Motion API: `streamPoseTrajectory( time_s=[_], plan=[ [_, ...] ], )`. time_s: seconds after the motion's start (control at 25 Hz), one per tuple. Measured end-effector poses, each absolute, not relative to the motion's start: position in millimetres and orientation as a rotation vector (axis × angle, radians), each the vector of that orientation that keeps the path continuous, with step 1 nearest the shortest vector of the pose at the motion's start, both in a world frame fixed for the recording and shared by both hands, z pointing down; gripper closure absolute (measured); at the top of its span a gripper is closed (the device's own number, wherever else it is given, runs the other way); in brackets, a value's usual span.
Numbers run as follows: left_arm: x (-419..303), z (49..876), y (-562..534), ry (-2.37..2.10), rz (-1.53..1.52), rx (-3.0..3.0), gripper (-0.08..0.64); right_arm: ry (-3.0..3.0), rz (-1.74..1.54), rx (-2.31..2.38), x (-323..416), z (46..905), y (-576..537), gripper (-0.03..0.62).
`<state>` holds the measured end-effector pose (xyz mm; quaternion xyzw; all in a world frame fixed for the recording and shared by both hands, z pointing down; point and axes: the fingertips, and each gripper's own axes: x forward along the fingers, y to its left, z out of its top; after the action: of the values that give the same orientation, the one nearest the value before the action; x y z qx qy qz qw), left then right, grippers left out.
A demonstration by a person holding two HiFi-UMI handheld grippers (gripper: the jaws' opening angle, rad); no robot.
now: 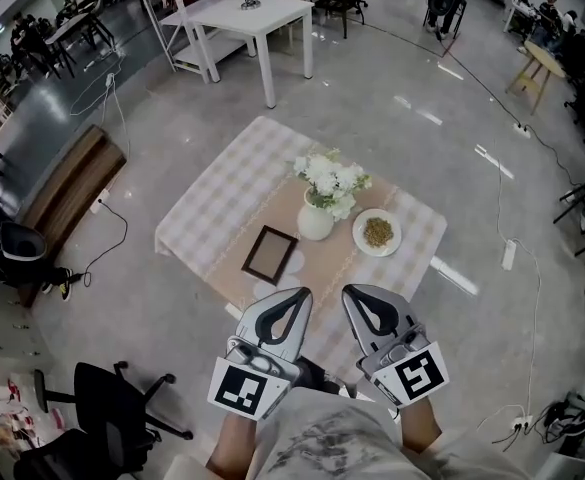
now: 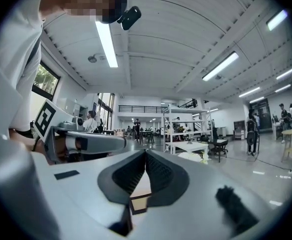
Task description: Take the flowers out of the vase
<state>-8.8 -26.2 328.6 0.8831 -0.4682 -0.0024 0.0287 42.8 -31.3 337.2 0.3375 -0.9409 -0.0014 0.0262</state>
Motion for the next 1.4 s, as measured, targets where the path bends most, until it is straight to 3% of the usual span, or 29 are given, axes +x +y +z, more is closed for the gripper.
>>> streamPoseTrajectory(
  time_s=[0.72,0.84,1.4],
  plan=[
    [-43,368,-98,-1.388,0.011,2.679,0.551,-2.776,0.163,1.152,24,398,-106,0.570],
    [-48,376,-109,-1.370,0.041,2.676,0.551,-2.750,0.186,1.183,25,408,-116,0.505],
    [-47,396,-150,-1.276,0.074,2.710,0.551,-2.666,0.302,1.345,39,443,-151,0.442]
  ],
)
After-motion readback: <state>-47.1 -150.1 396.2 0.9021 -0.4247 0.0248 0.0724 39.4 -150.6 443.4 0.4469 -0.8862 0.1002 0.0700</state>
